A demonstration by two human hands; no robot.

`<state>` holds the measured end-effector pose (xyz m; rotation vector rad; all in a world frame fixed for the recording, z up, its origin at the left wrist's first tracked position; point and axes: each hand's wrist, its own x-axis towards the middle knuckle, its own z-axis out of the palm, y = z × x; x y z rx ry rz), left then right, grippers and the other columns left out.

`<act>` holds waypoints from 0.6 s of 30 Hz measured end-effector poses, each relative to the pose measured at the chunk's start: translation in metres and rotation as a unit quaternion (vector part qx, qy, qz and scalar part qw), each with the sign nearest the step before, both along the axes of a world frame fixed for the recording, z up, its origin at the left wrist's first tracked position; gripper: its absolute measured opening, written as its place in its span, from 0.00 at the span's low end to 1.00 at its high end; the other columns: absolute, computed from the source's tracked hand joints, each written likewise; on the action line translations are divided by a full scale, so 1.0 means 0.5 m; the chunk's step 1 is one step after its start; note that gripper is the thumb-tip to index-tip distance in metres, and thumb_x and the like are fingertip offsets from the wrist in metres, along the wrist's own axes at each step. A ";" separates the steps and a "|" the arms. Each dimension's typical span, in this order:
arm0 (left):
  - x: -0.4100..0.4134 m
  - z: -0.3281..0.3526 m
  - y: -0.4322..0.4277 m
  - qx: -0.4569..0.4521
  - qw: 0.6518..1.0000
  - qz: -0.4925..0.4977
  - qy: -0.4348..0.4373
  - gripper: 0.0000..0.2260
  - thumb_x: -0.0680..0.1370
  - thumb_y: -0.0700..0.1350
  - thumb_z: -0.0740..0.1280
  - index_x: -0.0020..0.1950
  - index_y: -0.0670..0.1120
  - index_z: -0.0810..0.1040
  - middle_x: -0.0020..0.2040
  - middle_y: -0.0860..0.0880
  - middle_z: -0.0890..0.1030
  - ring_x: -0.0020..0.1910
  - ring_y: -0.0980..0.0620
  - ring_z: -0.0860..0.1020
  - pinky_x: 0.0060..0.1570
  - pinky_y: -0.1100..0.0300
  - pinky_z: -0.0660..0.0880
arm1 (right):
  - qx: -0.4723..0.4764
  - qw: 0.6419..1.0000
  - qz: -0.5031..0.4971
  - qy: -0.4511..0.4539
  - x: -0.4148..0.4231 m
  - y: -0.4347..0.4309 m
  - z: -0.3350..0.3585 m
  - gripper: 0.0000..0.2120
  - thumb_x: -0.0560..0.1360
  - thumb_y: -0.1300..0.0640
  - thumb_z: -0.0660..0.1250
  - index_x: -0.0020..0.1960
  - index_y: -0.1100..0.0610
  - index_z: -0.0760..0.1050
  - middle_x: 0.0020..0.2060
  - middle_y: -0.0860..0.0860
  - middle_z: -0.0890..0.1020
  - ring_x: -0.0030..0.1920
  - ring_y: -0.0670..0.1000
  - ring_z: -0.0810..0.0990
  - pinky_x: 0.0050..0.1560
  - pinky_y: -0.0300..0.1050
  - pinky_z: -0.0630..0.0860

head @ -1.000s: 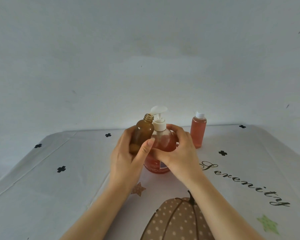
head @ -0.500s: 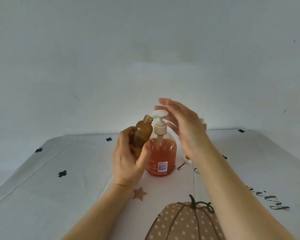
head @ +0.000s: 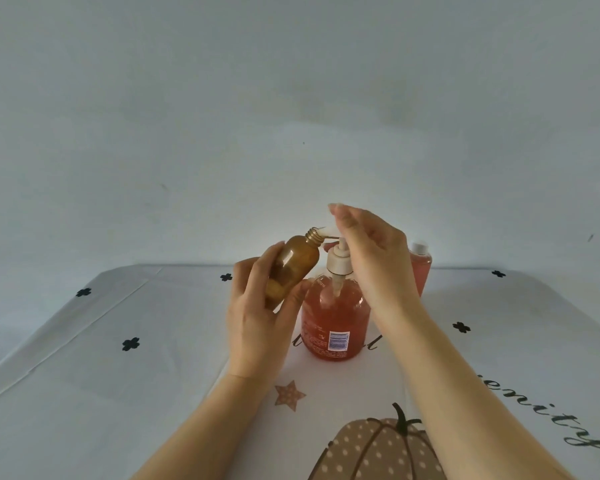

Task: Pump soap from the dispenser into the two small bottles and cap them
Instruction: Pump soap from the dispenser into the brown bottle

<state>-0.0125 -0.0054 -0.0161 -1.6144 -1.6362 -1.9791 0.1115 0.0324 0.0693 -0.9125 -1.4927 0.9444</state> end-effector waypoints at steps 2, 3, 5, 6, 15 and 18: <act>-0.001 -0.001 0.000 0.003 1.000 0.001 -0.008 0.23 0.72 0.51 0.73 0.65 0.57 0.71 0.55 0.61 0.70 0.52 0.56 0.75 0.50 0.60 0.77 | -0.004 1.000 -0.007 -0.009 -0.003 0.015 0.012 0.11 0.80 0.46 0.64 0.56 0.49 0.80 0.43 0.46 0.85 0.41 0.43 0.83 0.56 0.53 0.80; -0.002 -0.001 -0.001 0.003 1.000 0.002 -0.014 0.23 0.72 0.50 0.74 0.64 0.56 0.72 0.55 0.62 0.70 0.52 0.55 0.76 0.51 0.56 0.78 | -0.007 1.000 -0.015 -0.015 -0.005 0.024 0.023 0.09 0.81 0.48 0.62 0.55 0.48 0.80 0.45 0.47 0.85 0.40 0.41 0.82 0.57 0.53 0.80; -0.004 0.000 -0.002 0.006 1.000 0.009 -0.023 0.22 0.71 0.49 0.74 0.64 0.53 0.73 0.56 0.64 0.69 0.53 0.53 0.76 0.51 0.52 0.79 | -0.006 0.999 -0.033 -0.032 -0.010 0.045 0.050 0.08 0.81 0.52 0.60 0.54 0.47 0.78 0.48 0.47 0.84 0.45 0.43 0.83 0.58 0.54 0.79; -0.004 0.001 -0.003 0.008 1.000 0.010 -0.028 0.22 0.71 0.49 0.74 0.63 0.53 0.73 0.56 0.65 0.69 0.53 0.53 0.76 0.52 0.52 0.79 | -0.002 0.998 -0.037 -0.048 -0.013 0.057 0.064 0.10 0.80 0.56 0.60 0.55 0.47 0.78 0.50 0.48 0.84 0.49 0.46 0.82 0.59 0.53 0.78; -0.007 -0.007 0.002 0.018 0.998 0.033 -0.049 0.21 0.69 0.39 0.76 0.60 0.48 0.75 0.54 0.54 0.73 0.51 0.59 0.75 0.48 0.69 0.74 | -0.037 0.971 0.001 -0.236 -0.048 0.099 0.099 0.27 0.74 0.74 0.51 0.53 0.52 0.82 0.48 0.49 0.86 0.50 0.48 0.81 0.38 0.36 0.72; -0.007 -0.007 0.002 0.023 0.998 0.038 -0.050 0.20 0.69 0.38 0.76 0.59 0.47 0.76 0.53 0.54 0.73 0.51 0.60 0.75 0.47 0.70 0.74 | -0.040 0.968 -0.004 -0.247 -0.050 0.096 0.096 0.25 0.75 0.74 0.51 0.49 0.54 0.83 0.44 0.50 0.86 0.48 0.49 0.83 0.35 0.37 0.75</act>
